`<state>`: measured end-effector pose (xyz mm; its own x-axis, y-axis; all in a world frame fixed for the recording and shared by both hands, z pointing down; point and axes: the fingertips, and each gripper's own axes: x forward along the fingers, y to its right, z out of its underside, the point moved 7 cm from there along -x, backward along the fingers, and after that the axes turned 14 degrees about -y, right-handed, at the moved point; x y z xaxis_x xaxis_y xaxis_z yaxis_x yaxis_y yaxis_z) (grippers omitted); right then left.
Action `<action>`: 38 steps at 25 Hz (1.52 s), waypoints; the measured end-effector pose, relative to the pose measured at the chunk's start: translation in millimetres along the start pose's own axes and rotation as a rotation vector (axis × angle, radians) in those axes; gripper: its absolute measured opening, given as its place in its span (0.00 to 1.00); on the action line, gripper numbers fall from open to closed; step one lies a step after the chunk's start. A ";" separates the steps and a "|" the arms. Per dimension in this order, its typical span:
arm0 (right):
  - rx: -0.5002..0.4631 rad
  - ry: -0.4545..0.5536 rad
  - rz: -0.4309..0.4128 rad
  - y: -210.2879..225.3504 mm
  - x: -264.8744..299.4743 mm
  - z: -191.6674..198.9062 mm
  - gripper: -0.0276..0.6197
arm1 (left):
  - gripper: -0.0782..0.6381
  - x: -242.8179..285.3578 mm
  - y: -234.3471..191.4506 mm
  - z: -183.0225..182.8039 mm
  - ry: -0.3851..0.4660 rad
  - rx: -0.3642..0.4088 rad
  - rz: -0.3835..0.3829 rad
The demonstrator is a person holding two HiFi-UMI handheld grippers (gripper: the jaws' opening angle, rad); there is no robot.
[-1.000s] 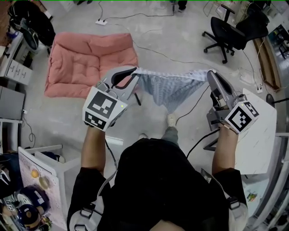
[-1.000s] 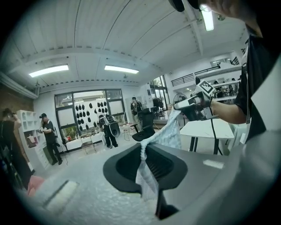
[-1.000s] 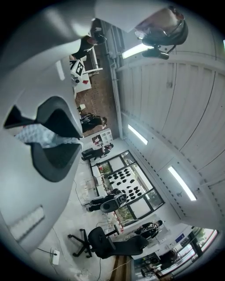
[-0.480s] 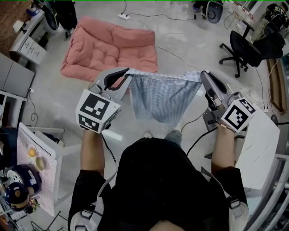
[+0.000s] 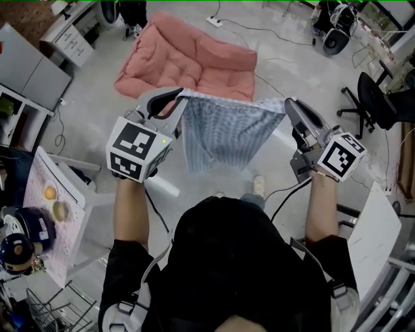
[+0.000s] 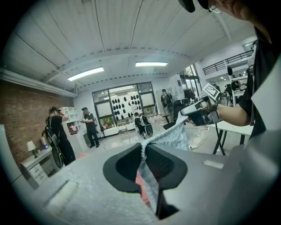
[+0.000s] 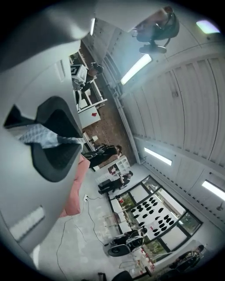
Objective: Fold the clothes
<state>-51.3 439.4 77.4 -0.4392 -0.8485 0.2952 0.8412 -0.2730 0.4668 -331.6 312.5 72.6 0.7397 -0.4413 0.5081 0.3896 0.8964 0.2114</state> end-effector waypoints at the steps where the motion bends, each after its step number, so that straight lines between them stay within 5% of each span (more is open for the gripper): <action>1: 0.007 -0.007 -0.028 1.7 9.5 -4.3 0.11 | 0.16 -0.7 -6.1 0.0 -0.005 -0.015 -0.010; 15: 0.058 -0.151 -0.139 66.3 110.2 -46.6 0.11 | 0.16 71.9 -87.3 3.8 -0.102 -0.164 -0.125; 30: 0.080 -0.352 -0.279 273.5 172.6 -132.3 0.11 | 0.16 277.4 -133.4 -88.7 -0.240 -0.251 -0.323; 38: 0.197 -0.393 -0.296 350.4 180.3 -138.7 0.11 | 0.16 353.0 -134.4 -113.0 -0.315 -0.267 -0.330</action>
<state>208.1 127.9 178.6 -0.7661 -0.5035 0.3996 0.6044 -0.3526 0.7144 -60.9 31.6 129.2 0.3695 -0.6277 0.6852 0.7305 0.6519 0.2033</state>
